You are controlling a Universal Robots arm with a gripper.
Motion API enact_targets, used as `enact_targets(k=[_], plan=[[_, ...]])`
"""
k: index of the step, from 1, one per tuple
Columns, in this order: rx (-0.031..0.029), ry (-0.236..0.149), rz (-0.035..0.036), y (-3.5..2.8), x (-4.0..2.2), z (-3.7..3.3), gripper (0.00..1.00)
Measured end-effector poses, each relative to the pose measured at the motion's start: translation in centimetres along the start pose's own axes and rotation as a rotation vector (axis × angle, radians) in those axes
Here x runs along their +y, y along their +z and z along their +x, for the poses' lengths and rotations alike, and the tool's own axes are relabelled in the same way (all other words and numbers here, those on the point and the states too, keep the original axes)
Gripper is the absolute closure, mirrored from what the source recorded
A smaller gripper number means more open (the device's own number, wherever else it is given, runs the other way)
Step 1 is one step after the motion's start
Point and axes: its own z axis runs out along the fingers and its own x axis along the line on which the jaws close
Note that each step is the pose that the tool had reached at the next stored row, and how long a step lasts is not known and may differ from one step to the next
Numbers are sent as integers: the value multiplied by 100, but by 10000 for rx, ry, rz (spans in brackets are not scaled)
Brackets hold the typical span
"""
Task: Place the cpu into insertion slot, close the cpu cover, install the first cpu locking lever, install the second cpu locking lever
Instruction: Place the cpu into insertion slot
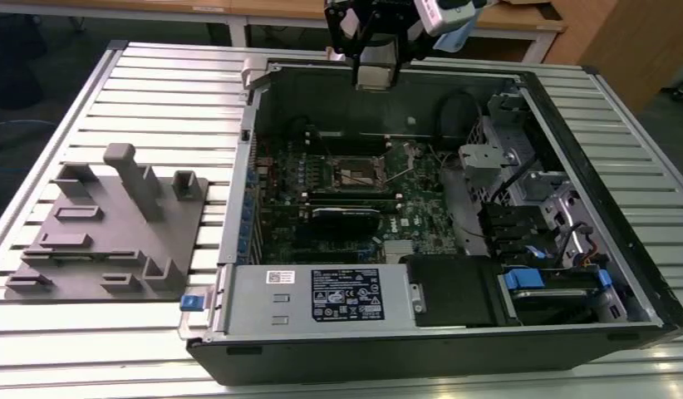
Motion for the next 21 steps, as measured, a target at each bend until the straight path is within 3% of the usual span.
enact_targets(k=[21], plan=[[-2,0,0,32,-3,-1,46]])
